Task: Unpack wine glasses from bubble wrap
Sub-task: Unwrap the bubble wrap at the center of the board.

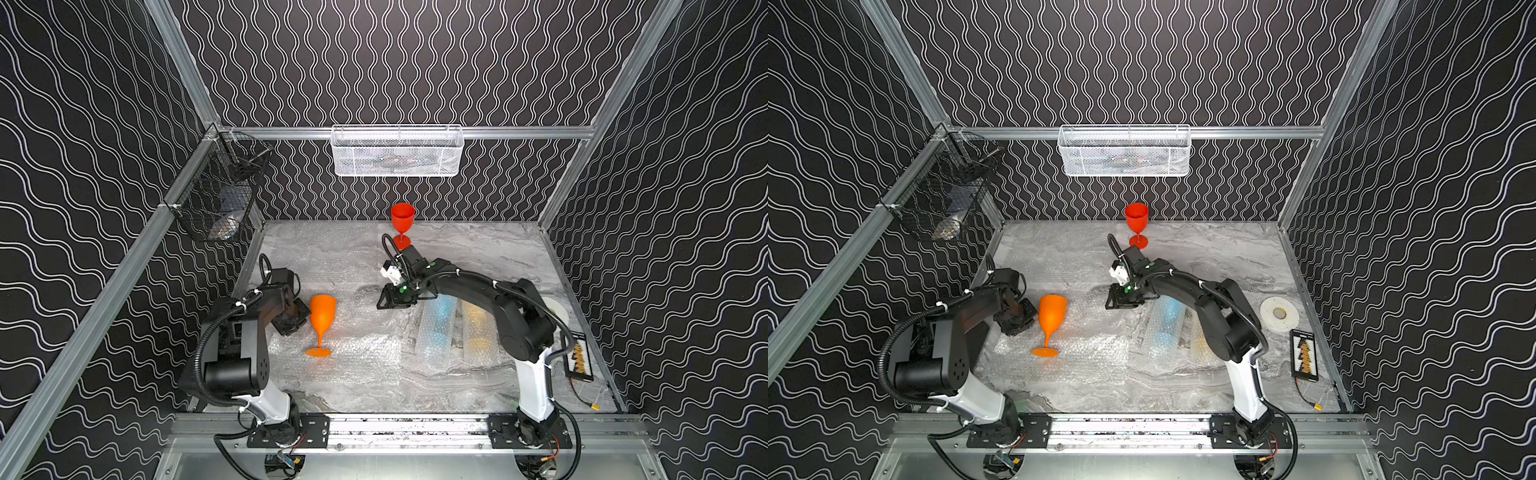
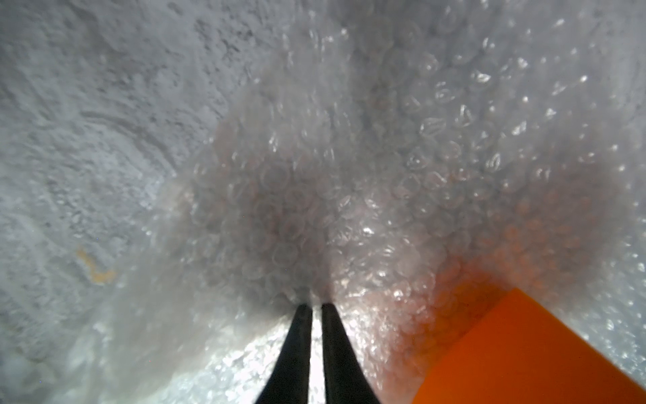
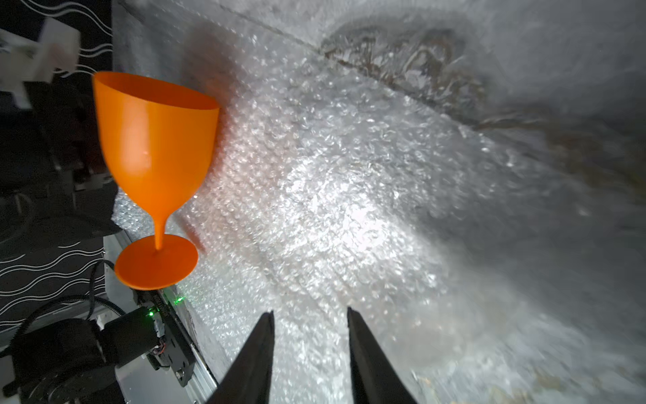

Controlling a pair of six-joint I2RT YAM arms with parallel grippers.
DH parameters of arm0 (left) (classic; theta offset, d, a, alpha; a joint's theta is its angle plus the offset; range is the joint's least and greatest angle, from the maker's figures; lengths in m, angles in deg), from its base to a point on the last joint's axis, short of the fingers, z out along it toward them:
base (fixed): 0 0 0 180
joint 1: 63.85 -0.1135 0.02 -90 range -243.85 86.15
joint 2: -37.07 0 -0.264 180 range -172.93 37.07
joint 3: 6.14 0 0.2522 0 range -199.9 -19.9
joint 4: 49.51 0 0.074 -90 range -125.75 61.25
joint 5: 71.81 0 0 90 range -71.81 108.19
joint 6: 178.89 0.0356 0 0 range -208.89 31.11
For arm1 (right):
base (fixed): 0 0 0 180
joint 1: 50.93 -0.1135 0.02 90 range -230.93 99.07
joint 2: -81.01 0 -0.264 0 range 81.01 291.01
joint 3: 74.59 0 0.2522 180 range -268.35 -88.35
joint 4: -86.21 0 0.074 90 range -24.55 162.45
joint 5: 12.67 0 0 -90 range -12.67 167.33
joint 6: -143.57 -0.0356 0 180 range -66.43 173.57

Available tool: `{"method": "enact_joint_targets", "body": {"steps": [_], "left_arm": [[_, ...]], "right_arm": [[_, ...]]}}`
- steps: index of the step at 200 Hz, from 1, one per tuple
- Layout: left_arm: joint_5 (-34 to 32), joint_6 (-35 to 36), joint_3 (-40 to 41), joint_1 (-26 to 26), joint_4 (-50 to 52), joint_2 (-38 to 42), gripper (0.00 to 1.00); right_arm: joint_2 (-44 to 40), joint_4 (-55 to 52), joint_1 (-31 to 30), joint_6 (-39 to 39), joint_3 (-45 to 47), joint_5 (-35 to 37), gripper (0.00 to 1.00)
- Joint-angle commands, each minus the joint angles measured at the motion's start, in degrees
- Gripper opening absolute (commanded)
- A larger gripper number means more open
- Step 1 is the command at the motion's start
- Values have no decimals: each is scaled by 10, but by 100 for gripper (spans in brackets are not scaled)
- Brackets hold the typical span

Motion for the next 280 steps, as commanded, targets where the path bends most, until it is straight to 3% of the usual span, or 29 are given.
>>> {"method": "enact_joint_targets", "body": {"steps": [1, 111, 165, 212, 280], "left_arm": [[-9, -8, 6, -2, -2, -3, 14], [-13, -11, 30, -20, -22, -1, 14], [-9, -12, 38, -33, -30, 2, 13], [-20, -7, 49, -36, -23, 20, 13], [-4, -1, 27, -37, -18, 59, 15]], "right_arm": [[33, -16, 2, 1, -29, 14, 37], [137, -47, 5, 16, -111, 50, 37], [136, -59, 15, 25, -129, 60, 37], [101, -54, 21, 24, -93, 71, 37], [70, -66, 23, 26, -114, 44, 39]]}}
